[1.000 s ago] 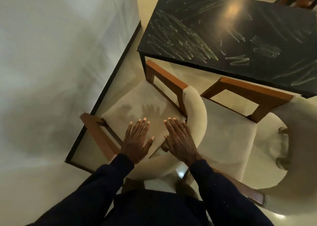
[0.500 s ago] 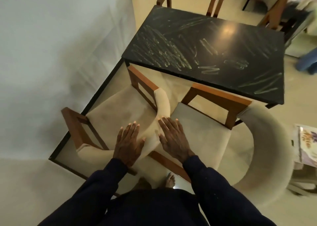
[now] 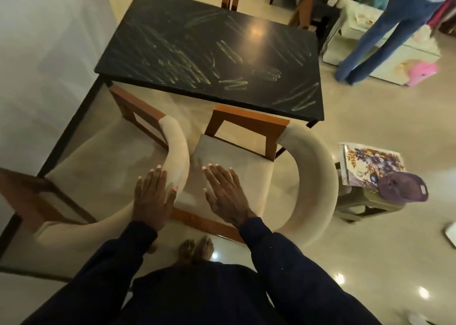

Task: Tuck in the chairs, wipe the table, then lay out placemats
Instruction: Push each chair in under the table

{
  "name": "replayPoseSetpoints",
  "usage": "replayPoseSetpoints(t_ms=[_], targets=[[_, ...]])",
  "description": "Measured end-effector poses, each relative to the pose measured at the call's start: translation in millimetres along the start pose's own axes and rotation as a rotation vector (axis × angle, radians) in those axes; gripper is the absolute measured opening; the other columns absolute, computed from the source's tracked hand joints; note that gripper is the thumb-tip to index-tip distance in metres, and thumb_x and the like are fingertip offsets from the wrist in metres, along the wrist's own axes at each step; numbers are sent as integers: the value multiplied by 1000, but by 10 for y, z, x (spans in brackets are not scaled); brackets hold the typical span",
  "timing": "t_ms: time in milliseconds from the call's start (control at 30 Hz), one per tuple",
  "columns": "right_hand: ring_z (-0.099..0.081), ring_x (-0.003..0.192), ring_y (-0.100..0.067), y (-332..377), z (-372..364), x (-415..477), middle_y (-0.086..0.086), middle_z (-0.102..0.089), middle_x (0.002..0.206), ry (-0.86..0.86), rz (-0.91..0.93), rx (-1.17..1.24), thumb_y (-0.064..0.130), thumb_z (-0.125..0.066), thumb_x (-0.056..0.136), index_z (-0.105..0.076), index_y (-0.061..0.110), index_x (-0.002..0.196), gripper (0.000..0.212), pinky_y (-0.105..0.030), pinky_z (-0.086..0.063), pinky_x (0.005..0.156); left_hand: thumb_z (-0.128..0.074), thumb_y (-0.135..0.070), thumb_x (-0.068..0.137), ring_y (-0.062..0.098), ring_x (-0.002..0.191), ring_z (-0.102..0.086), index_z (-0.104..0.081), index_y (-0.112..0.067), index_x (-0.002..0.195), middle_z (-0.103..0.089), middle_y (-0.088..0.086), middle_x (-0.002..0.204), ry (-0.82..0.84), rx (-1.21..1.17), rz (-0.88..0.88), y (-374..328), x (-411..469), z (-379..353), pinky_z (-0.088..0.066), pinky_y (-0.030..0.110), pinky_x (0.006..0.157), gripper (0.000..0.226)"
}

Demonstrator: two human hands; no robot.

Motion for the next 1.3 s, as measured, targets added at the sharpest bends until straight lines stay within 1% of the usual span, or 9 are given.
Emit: replayPoseSetpoints(t_ms=[233,400,533,733,833,900,1067,1200,1300], targets=[[-34,158,-35,69,-35,32,-16,-40,168,-61,29,-16,42,-42,110,-35,12,165,63,-65,-28,126,-33,-46,109,38,151,-42,-47,-4,154,-45,20,162,33,-2,19,14,18,55,-31,63,124,63],[-33,159,-35,108,-70,73,-15,-39,169,-52,38,-7,45,-38,111,-35,13,165,63,-64,-25,128,-32,-46,111,35,154,-38,-45,-8,156,-43,17,165,43,33,40,90,-69,51,-27,60,127,61],[-28,161,-32,133,-153,161,-13,-34,171,20,105,21,48,-33,112,-31,15,167,64,-62,-18,131,-40,-44,110,34,152,-42,-49,-8,155,-47,18,162,23,73,116,196,-193,42,-31,61,125,58],[-18,164,-29,368,-239,529,-9,-27,175,153,276,67,51,-26,107,-26,18,169,70,-56,-3,133,-35,-44,110,37,149,-45,-51,-5,152,-49,20,159,-44,86,344,424,-459,87,-31,62,124,60],[-31,159,-36,512,-333,677,-15,-37,170,124,395,56,42,-42,108,-38,11,164,63,-63,-20,129,-33,-43,110,38,151,-41,-46,-4,156,-44,21,162,-60,104,434,449,-602,66,-28,62,125,61],[-32,158,-38,594,-431,734,-17,-36,170,122,471,53,34,-52,108,-37,10,163,61,-64,-24,128,-34,-43,110,38,154,-37,-39,-5,160,-39,21,165,-57,104,506,421,-703,13,-27,62,126,63],[-29,159,-40,814,-701,929,-19,-31,172,178,602,-68,39,-37,111,-34,10,165,61,-68,-28,125,-26,-49,111,35,161,-24,-27,-9,166,-24,16,174,-31,104,634,409,-775,-106,-25,59,128,69],[-28,159,-42,866,-907,1012,-21,-31,171,216,639,-67,41,-35,112,-36,8,164,62,-74,-28,121,-24,-51,110,34,162,-20,-24,-11,167,-20,15,175,-35,104,701,490,-849,-143,-23,61,128,70],[-19,163,-38,893,-1015,1043,-17,-25,175,201,653,-37,44,-38,112,-30,12,166,63,-74,-19,124,-21,-55,110,32,163,-16,-22,-16,169,-17,11,177,-42,99,702,573,-892,-158,-20,62,129,71]])
Point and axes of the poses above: each hand's wrist, its own x-axis towards the middle knuckle, its own z-axis out of the back of the hand, y = z × x, the point moved 6 cm from there along x, towards the middle knuckle
